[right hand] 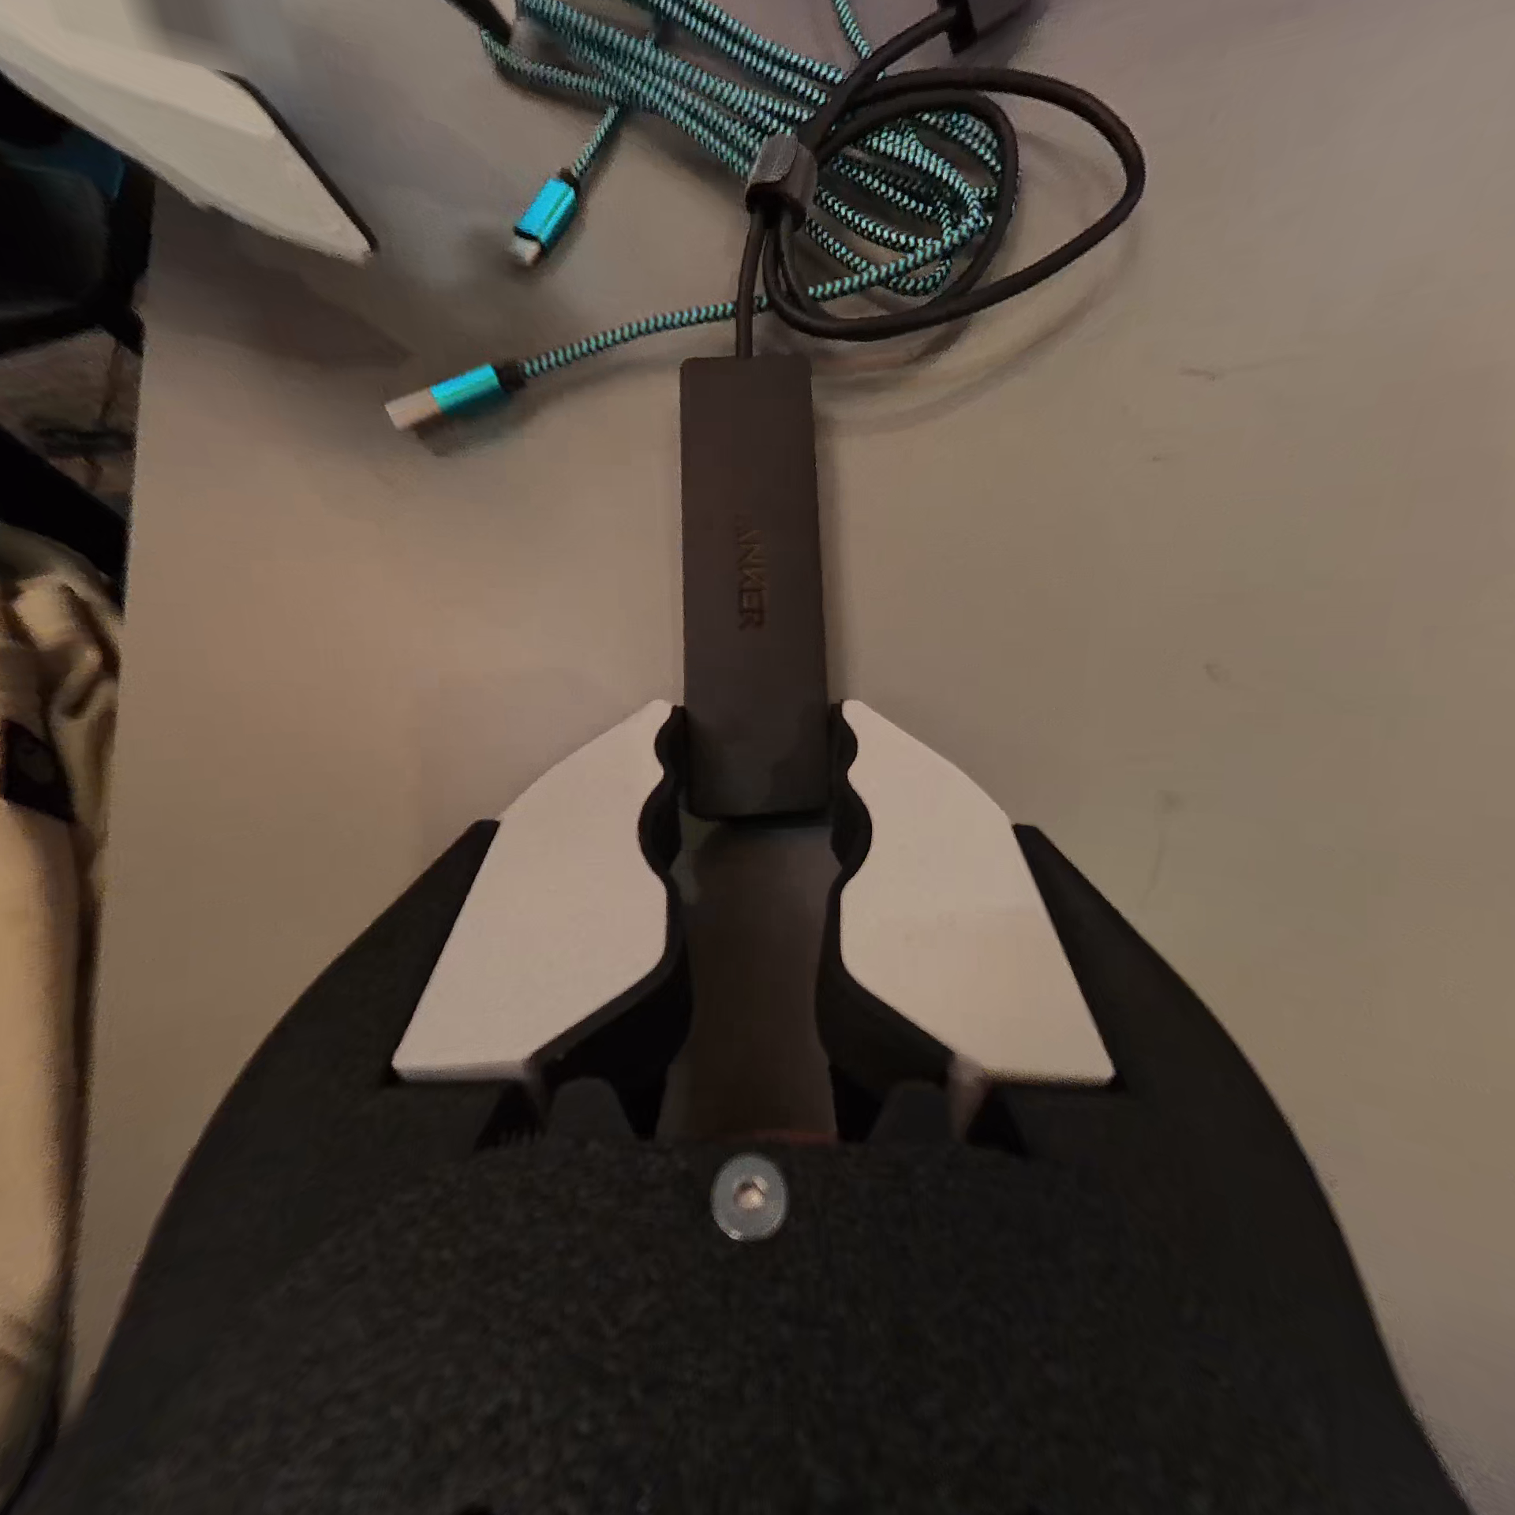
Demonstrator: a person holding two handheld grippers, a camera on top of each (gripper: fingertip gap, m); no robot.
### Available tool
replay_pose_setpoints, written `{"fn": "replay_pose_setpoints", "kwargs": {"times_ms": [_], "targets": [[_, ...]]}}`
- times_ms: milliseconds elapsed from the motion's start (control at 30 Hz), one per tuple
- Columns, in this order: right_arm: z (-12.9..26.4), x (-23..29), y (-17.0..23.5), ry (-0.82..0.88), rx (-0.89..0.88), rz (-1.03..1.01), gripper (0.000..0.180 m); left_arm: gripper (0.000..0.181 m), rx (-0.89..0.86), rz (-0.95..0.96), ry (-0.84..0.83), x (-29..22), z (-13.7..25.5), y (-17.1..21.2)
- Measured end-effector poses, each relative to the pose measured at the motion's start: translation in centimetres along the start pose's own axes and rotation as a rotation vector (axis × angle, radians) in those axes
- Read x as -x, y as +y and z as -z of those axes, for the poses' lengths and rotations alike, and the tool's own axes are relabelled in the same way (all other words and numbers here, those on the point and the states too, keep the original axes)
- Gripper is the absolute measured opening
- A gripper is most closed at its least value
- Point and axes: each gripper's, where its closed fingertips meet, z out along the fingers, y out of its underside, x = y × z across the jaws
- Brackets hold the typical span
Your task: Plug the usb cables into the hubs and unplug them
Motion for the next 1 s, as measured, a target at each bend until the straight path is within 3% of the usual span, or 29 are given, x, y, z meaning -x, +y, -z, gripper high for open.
{"fn": "replay_pose_setpoints", "kwargs": {"times_ms": [267, 500, 733, 900, 1000], "targets": [[4.4, 1.0, -2.5, -0.018, -0.189, -0.307, 0.033, 0.05, -0.034, -0.109, -0.052, -0.3, -0.8, -2.5], [7.9, 1.7, -4.9, -0.027, -0.317, -0.439, 0.032, 0.048, -0.093, -0.232, -0.061, -0.9, -2.4, -6.1], [8.5, 2.1, -5.8, -0.027, -0.319, -0.437, 0.032, 0.045, -0.068, -0.458, -0.17, -0.2, -5.4, -7.0], [8.0, 2.6, -6.0, -0.054, -0.314, -0.447, 0.032, 0.021, -0.121, -0.453, -0.101, -1.9, -5.9, -7.8], [8.1, 2.5, -6.0, -0.058, -0.333, -0.454, 0.032, 0.019, -0.121, -0.468, -0.104, -1.9, -6.0, -7.8]]}}
